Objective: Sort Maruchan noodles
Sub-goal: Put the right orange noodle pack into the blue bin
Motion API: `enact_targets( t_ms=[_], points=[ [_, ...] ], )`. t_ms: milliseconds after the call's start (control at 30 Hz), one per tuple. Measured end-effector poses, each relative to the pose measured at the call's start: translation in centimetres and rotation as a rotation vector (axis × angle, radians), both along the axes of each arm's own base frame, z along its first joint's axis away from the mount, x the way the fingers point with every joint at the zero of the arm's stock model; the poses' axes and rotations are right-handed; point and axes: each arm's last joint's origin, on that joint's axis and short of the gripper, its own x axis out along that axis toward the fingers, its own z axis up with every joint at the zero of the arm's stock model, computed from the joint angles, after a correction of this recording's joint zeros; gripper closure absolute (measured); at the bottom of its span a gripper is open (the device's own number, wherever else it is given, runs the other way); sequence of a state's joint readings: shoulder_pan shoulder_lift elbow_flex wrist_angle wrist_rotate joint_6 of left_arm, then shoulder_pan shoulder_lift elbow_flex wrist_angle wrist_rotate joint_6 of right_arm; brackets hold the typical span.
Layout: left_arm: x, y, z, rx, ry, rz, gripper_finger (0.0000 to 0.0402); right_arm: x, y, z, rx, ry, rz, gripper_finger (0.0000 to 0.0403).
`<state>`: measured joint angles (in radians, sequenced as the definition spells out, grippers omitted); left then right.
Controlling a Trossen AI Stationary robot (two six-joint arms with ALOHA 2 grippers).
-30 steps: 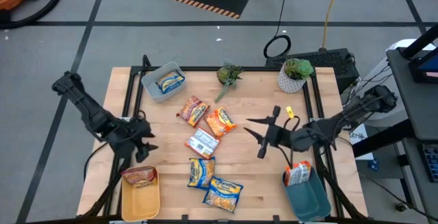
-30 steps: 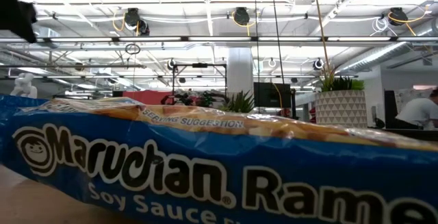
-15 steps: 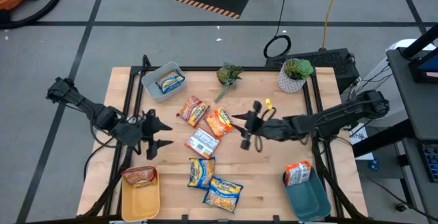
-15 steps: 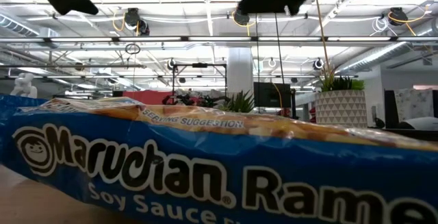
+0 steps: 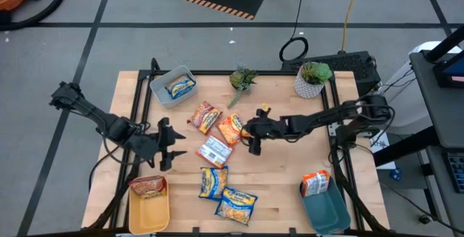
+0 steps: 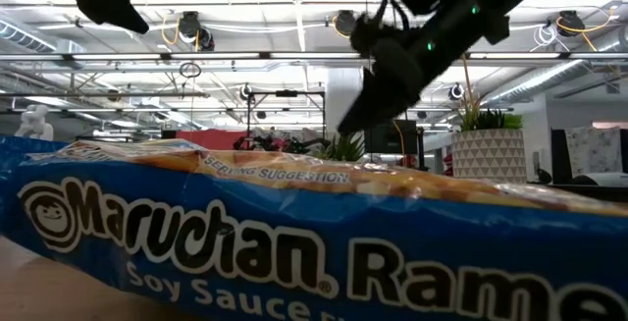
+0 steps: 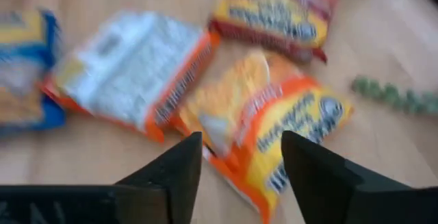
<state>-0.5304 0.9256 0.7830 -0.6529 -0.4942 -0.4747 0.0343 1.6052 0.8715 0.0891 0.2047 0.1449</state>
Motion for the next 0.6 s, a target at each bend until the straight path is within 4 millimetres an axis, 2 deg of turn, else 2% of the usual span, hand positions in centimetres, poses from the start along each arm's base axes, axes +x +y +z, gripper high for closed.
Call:
enact_targets(
  t_ms=[233, 600],
  points=[
    [0.2, -0.1, -0.2, 0.003, 0.007, 0.000, 0.0142, -0.2, -0.2, -1.9, -0.079, 0.129, 0.029, 0.0169],
    [0.6, -0.4, 0.4, 0.007, -0.058, -0.037, 0.0142, 0.2, -1.5, -4.6, -0.098, 0.216, -0.023, 0.0167]
  ],
)
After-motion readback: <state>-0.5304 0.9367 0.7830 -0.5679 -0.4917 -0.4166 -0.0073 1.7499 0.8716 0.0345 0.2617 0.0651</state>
